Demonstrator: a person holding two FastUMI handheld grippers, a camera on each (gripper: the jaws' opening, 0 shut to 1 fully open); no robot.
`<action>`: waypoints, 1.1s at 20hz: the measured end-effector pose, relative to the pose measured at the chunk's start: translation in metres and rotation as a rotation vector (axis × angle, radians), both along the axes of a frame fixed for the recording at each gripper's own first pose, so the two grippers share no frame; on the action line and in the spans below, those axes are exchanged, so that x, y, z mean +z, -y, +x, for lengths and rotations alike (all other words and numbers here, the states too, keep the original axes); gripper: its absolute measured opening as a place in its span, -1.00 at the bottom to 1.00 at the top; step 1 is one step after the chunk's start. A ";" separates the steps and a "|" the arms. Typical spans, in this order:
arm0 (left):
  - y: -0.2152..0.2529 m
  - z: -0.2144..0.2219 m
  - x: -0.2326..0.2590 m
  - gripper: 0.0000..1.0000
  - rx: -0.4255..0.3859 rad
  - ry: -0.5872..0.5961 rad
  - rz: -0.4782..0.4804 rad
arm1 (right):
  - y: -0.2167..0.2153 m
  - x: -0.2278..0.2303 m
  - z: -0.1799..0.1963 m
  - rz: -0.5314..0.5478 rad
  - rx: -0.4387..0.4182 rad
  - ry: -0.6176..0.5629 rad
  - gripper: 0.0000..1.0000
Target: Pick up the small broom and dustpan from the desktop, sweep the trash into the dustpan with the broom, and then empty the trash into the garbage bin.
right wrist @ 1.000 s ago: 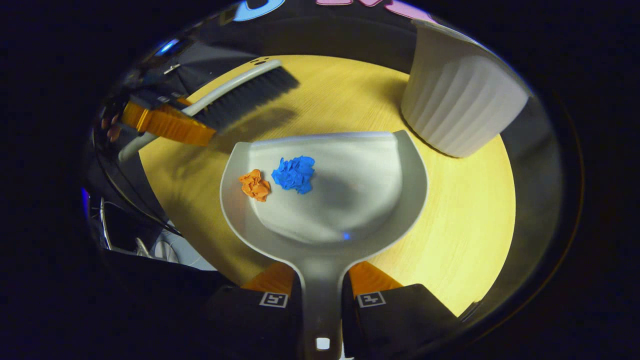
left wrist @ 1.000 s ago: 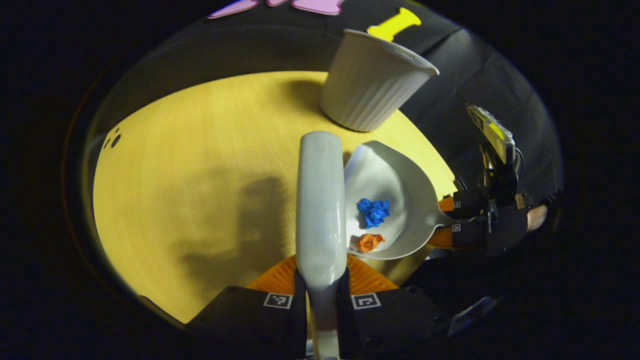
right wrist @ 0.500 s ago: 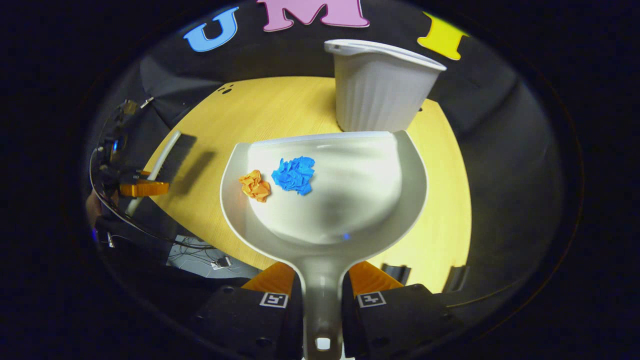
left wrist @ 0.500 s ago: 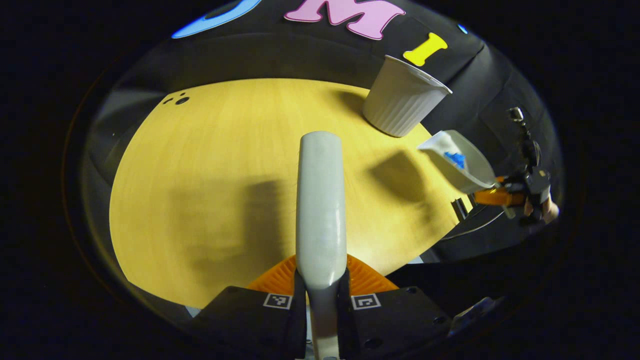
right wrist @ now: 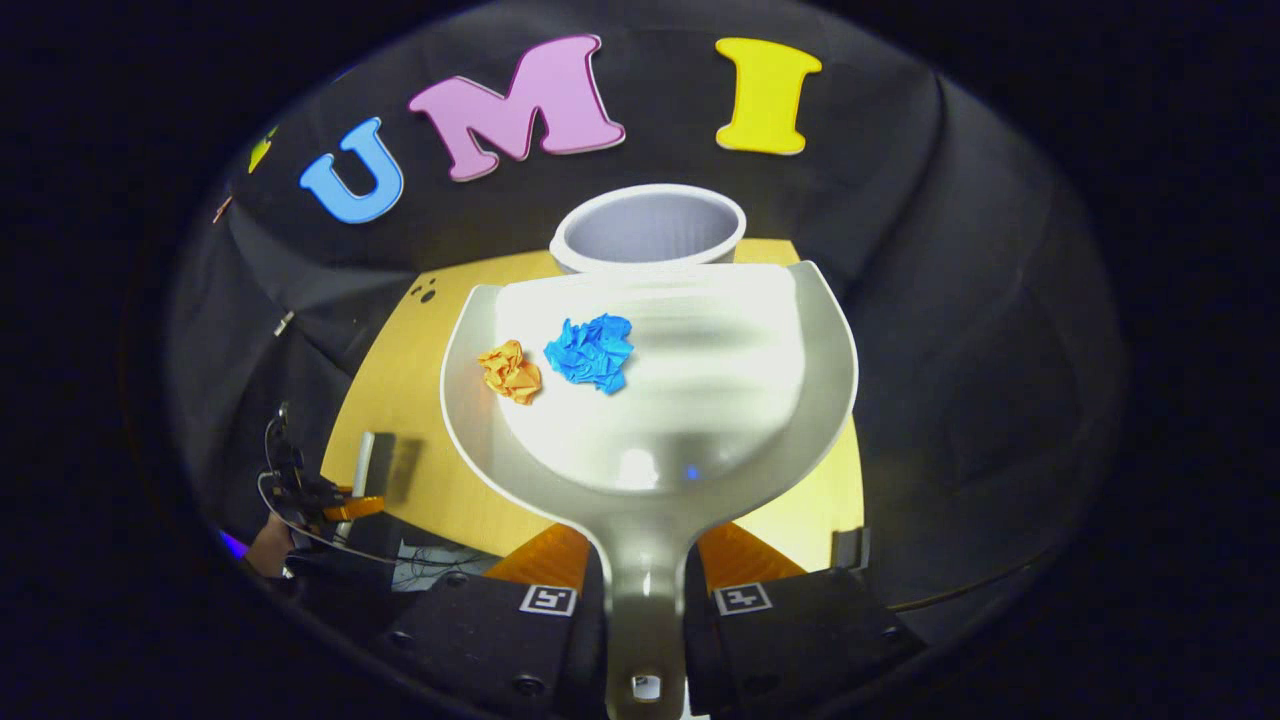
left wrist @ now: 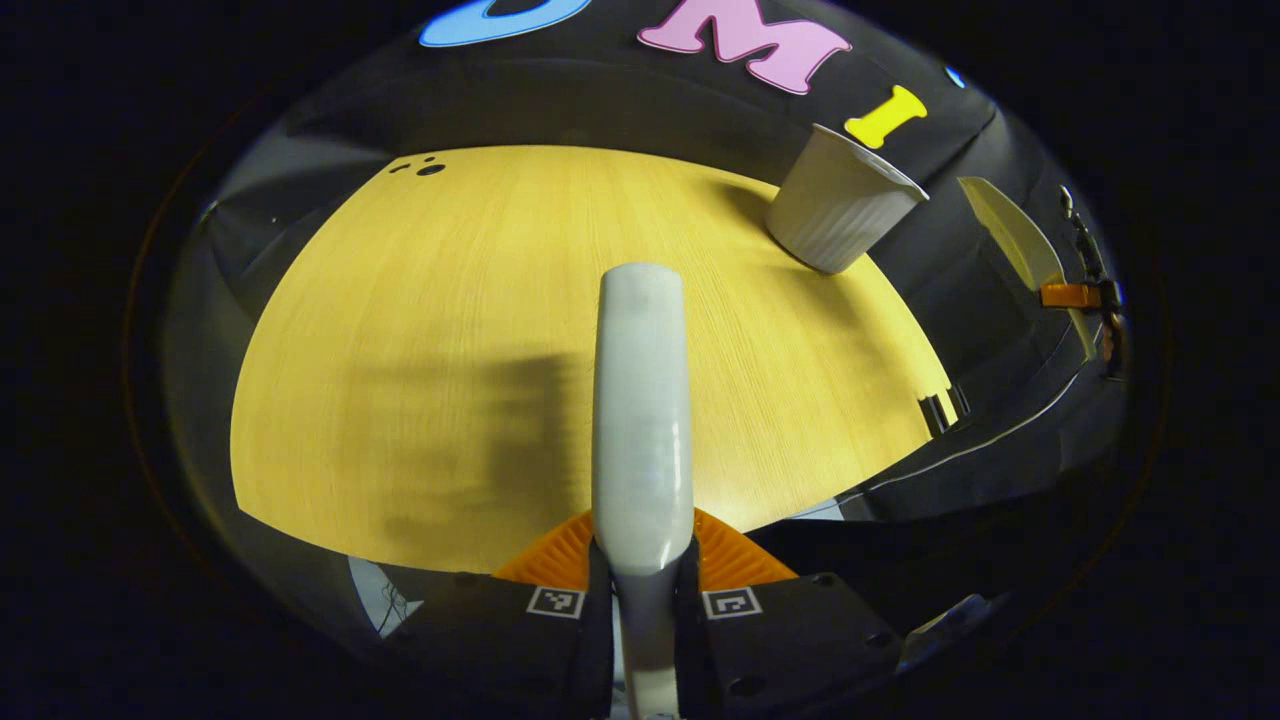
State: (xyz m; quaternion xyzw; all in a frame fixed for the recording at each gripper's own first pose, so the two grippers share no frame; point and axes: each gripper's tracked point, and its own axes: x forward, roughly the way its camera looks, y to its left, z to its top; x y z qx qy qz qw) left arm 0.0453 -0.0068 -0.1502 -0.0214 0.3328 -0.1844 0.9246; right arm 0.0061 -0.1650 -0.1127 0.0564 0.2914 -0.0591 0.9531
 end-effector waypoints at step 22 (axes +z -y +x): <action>-0.042 0.022 0.033 -0.43 0.156 -0.018 -0.058 | 0.108 0.034 0.139 -0.625 -0.163 0.026 -0.30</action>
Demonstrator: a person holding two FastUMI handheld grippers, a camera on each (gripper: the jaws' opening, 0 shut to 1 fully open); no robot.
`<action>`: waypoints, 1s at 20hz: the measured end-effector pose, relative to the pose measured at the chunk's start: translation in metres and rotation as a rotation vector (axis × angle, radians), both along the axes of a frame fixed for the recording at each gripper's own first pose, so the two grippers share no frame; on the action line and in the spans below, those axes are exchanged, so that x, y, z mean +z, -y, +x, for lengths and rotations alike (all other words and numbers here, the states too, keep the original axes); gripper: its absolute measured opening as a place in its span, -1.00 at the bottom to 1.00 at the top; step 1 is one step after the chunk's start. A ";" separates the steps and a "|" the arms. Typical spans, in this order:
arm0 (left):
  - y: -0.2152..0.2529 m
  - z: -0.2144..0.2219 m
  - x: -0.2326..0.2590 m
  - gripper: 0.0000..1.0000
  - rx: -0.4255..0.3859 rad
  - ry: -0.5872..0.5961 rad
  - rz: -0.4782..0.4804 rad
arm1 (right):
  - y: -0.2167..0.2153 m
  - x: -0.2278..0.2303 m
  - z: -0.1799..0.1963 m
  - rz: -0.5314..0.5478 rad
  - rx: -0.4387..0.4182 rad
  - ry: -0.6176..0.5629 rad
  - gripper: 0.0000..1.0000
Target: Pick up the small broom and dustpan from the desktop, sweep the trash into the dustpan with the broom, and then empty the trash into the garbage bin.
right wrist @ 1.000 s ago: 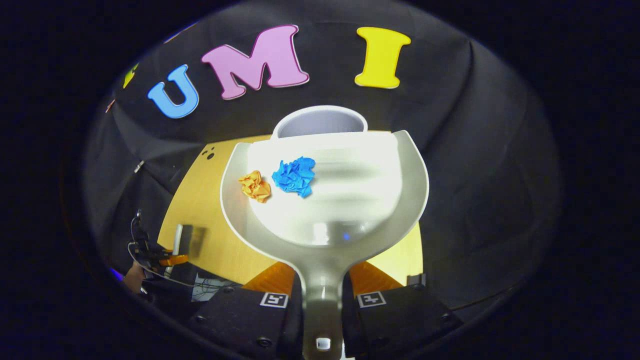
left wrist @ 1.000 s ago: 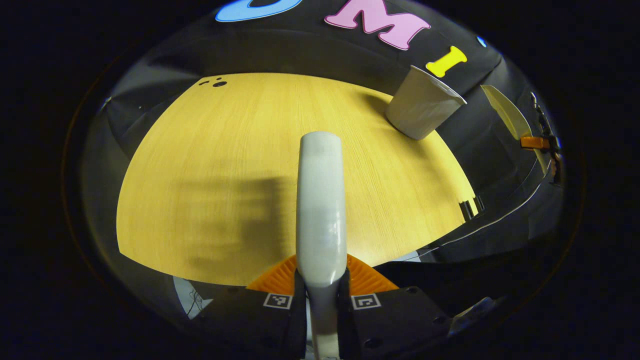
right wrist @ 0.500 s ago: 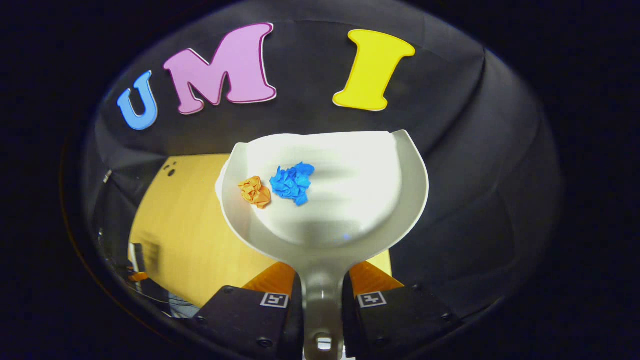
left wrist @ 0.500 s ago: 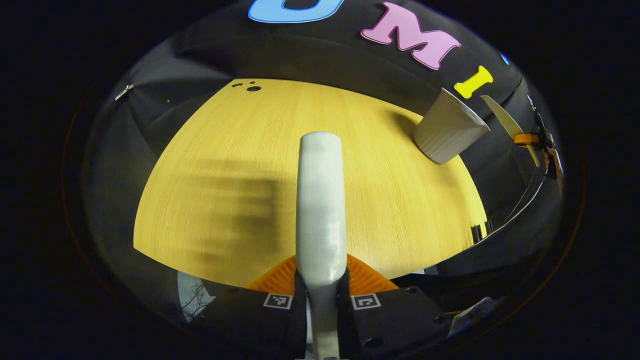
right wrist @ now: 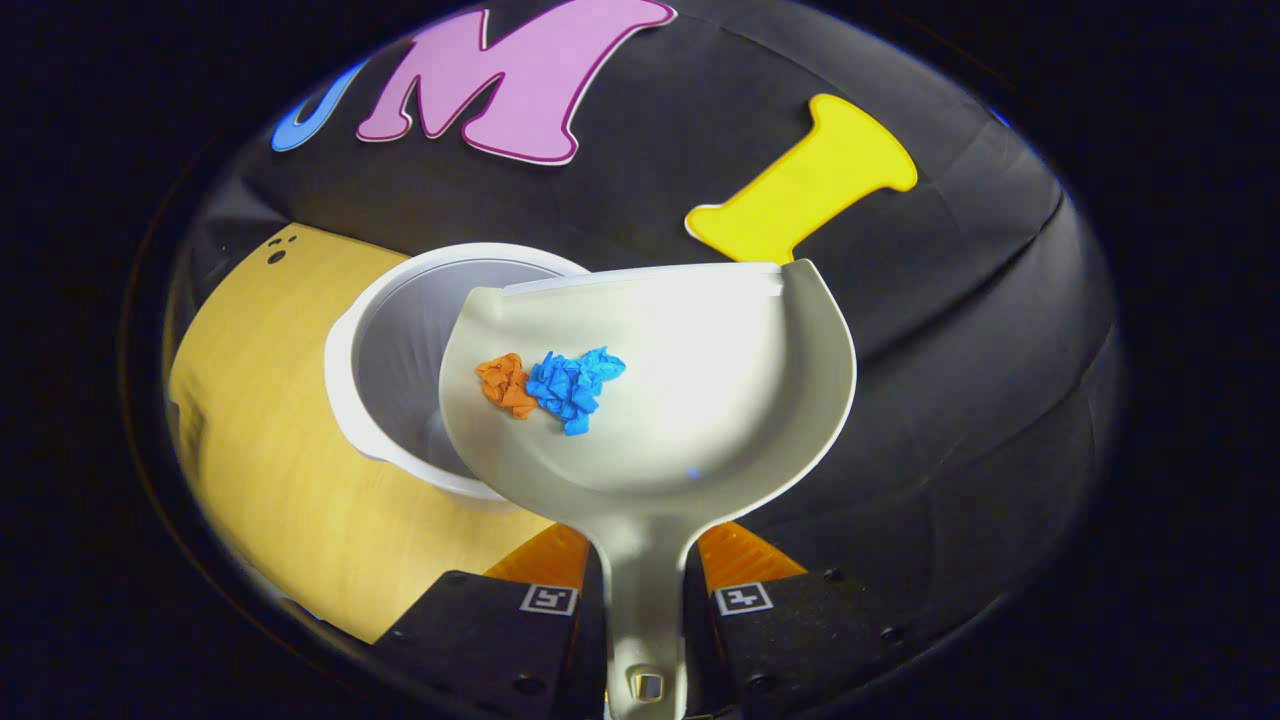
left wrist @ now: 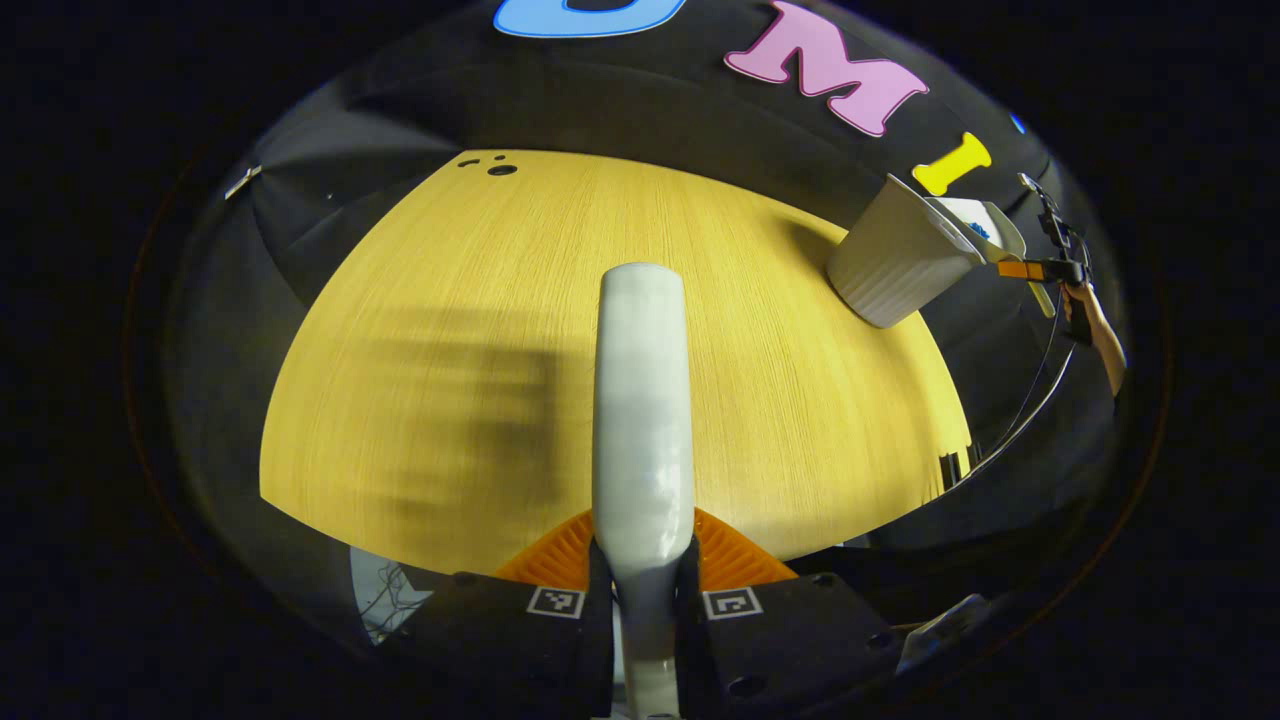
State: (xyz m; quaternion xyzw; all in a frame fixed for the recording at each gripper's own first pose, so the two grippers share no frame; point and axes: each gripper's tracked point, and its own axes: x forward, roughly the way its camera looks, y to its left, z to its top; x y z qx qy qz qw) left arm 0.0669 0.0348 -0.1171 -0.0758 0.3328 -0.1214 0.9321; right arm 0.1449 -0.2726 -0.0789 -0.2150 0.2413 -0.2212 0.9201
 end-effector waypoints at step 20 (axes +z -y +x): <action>0.003 -0.011 -0.006 -0.41 -0.015 -0.053 0.012 | -0.010 0.048 0.001 -0.914 0.066 -0.140 -0.30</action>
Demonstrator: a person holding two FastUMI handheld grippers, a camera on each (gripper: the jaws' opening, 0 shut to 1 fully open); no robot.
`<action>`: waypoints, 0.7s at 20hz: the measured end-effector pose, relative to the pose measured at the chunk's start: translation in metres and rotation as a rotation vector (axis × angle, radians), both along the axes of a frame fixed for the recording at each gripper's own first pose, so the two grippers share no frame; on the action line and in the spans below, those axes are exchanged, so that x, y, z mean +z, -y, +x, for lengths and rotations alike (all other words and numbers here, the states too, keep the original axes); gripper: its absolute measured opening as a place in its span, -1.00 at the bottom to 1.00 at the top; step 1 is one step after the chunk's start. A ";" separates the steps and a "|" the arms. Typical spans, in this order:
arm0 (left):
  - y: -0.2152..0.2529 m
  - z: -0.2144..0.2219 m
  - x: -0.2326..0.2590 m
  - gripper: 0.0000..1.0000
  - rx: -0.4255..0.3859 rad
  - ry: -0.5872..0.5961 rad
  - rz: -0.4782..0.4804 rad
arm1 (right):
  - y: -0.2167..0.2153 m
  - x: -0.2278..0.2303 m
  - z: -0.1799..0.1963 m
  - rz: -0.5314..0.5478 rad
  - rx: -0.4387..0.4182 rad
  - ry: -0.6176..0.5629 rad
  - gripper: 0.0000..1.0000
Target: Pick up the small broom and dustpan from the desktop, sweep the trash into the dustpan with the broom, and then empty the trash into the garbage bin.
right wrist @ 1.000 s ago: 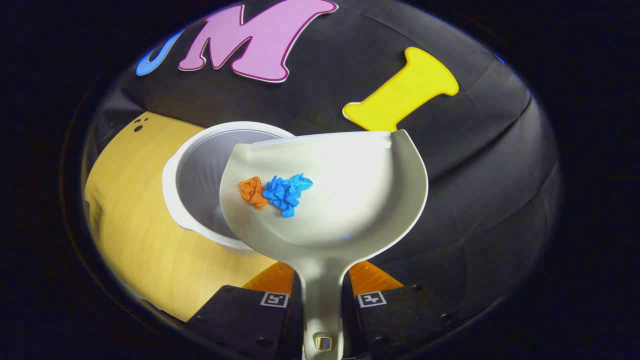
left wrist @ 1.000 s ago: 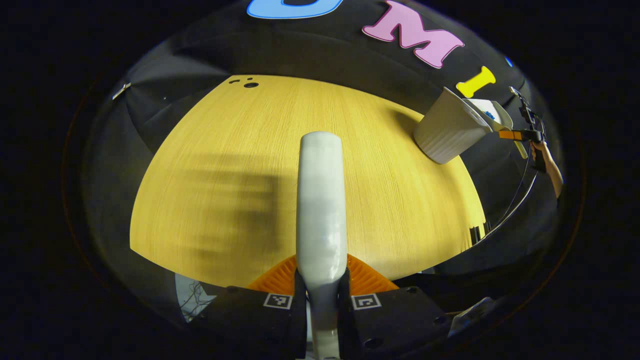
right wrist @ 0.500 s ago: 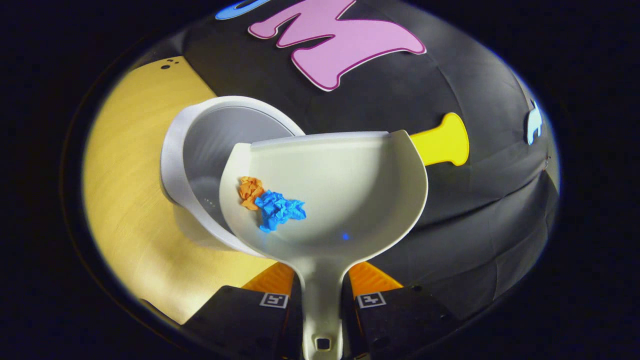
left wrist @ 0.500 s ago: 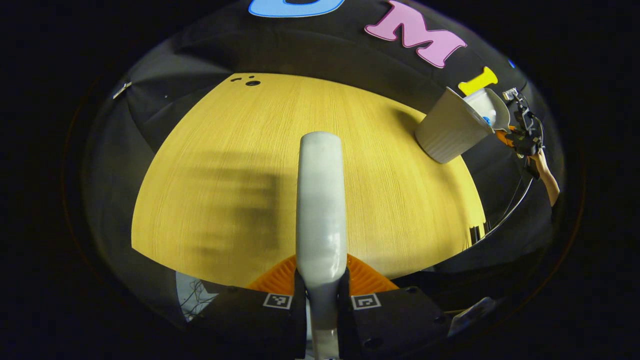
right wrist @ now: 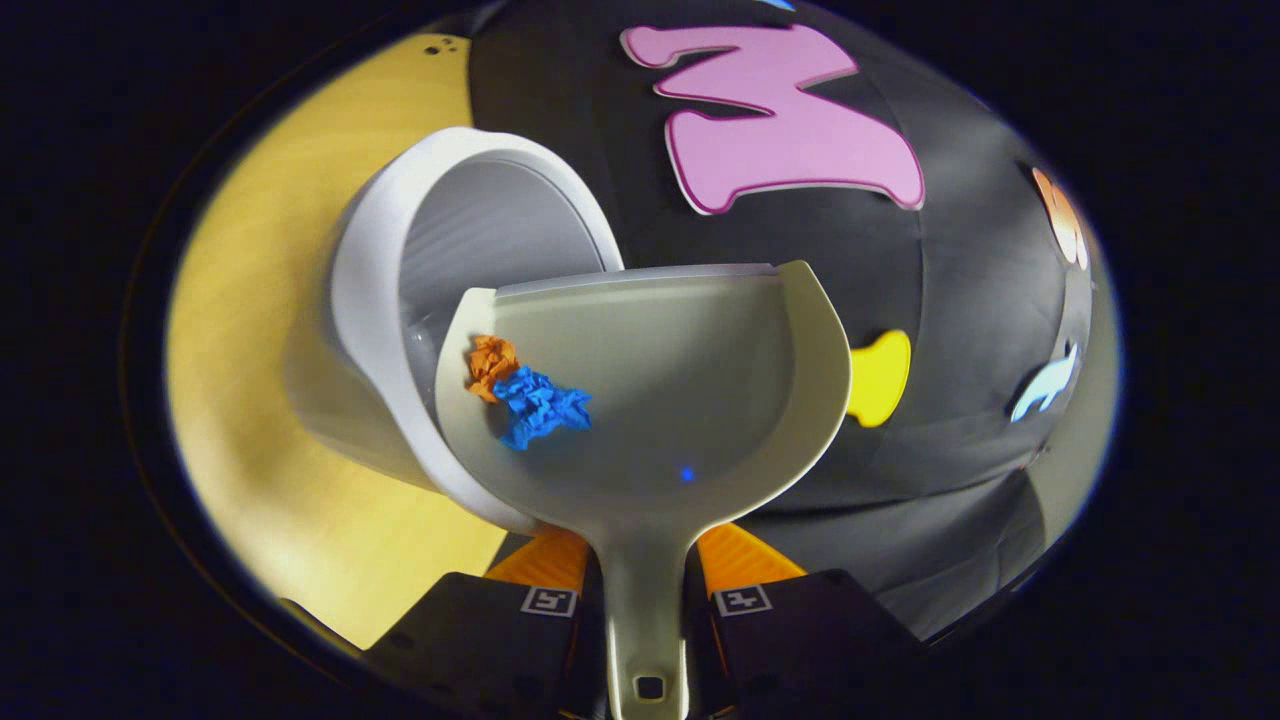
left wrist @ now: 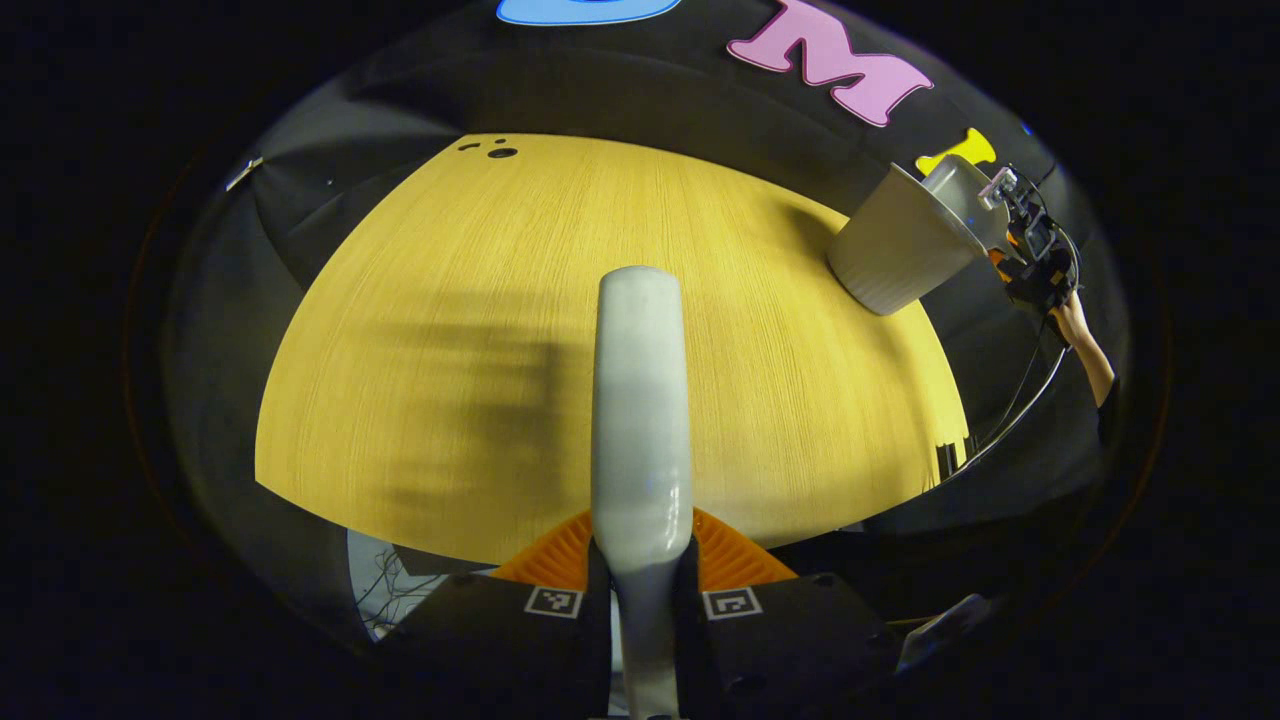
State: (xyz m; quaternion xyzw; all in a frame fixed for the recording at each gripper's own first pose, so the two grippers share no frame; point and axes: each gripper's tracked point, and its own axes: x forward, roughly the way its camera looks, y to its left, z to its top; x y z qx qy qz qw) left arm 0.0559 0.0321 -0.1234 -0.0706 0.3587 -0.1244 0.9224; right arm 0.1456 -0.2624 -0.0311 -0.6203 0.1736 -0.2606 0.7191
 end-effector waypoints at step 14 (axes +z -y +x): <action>0.002 0.004 0.000 -0.41 0.037 0.002 -0.036 | 0.004 0.006 -0.008 -0.156 0.048 -0.109 -0.30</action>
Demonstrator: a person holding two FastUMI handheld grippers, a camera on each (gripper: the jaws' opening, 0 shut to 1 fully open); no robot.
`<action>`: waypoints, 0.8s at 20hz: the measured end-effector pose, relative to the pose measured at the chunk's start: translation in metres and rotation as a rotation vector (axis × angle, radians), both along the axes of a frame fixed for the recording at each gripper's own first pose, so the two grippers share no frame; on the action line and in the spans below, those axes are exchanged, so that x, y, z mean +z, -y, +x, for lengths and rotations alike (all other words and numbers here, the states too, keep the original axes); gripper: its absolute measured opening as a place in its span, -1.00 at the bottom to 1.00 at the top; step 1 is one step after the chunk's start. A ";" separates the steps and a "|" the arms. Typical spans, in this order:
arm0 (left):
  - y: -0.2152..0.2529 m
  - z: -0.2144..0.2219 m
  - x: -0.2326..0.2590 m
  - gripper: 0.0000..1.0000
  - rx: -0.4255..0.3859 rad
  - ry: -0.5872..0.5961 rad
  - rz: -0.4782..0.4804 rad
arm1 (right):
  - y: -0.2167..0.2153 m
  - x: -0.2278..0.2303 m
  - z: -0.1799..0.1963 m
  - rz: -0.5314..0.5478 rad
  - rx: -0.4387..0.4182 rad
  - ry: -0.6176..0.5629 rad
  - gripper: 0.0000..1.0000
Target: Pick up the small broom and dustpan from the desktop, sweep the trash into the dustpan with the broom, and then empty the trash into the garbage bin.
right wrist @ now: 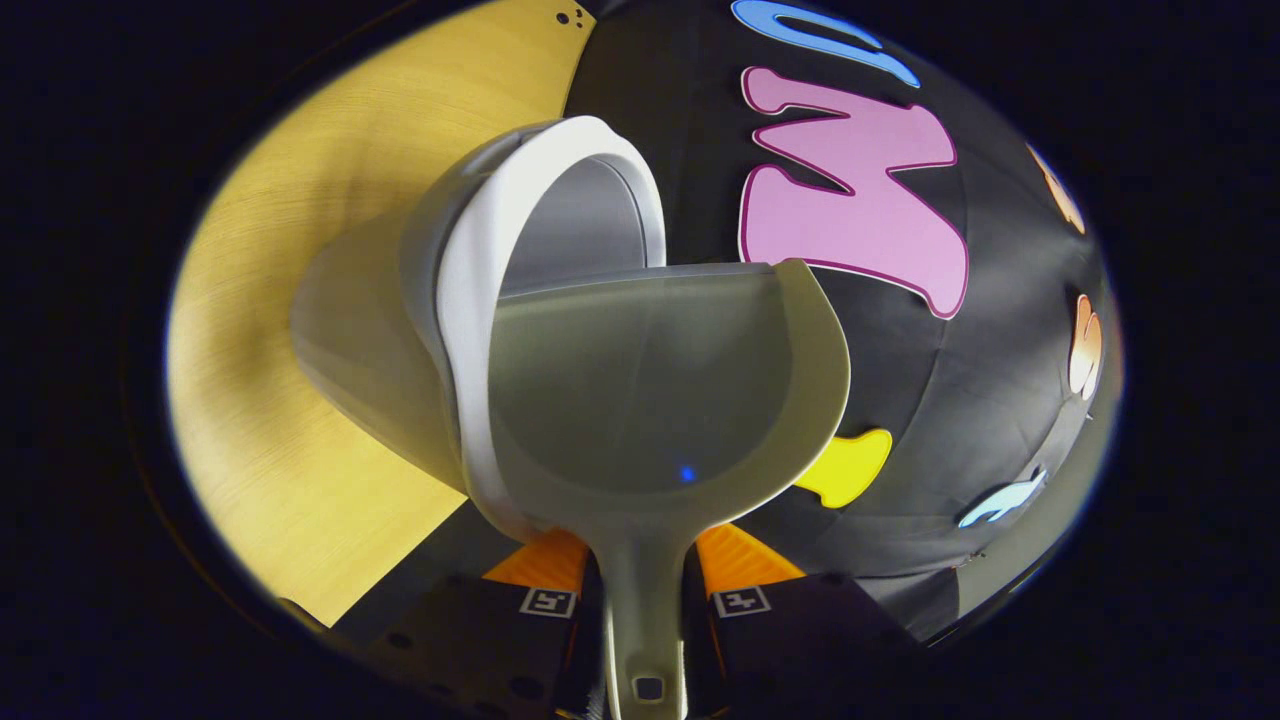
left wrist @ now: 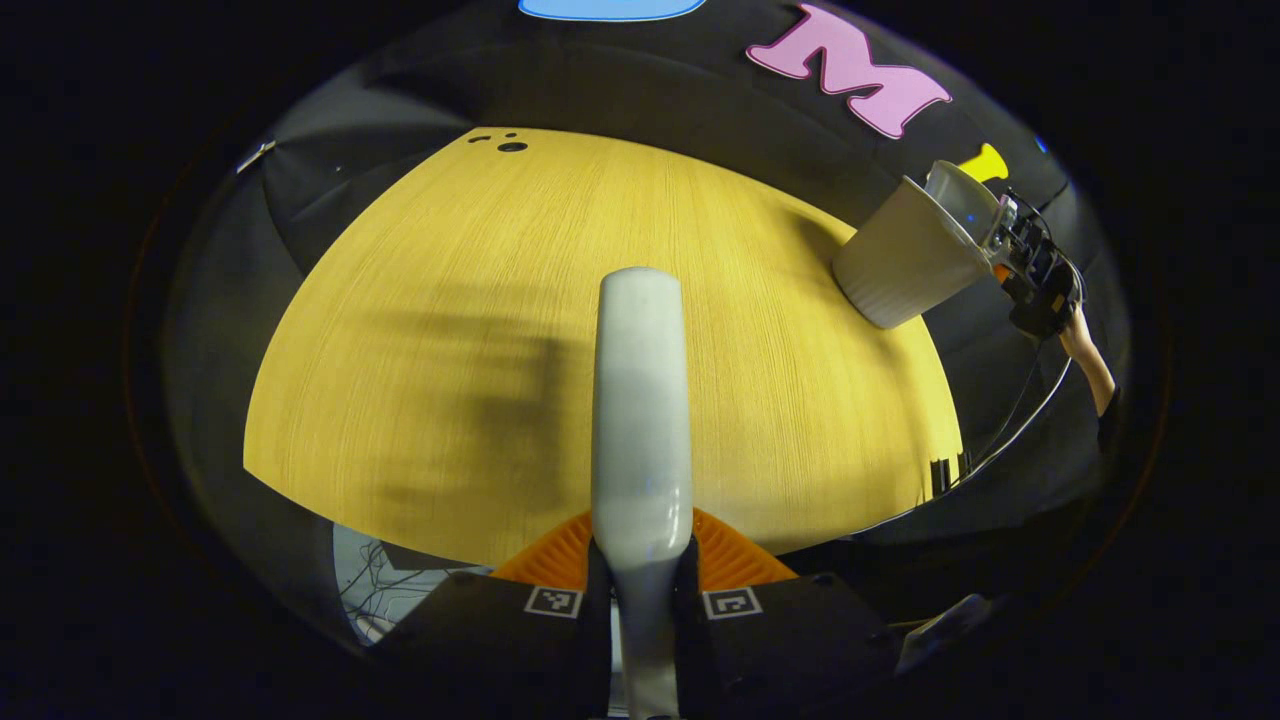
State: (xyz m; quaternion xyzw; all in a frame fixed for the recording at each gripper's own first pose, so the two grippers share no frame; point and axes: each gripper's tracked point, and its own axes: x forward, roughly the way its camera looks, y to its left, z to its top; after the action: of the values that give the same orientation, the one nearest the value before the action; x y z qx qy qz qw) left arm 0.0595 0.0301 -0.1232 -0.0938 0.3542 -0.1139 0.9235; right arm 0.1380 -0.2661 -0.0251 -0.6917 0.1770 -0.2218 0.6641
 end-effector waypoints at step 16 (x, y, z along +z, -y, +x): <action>-0.015 0.015 0.025 -0.41 0.144 0.067 -0.036 | 0.018 -0.022 0.007 1.050 -0.116 0.284 -0.30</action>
State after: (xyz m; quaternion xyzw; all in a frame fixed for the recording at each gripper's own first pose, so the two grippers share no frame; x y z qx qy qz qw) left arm 0.0743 0.0447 -0.0981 -0.1320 0.3132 -0.0567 0.9388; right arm 0.1448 -0.2842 -0.0469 -0.2197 0.2105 -0.2310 0.9242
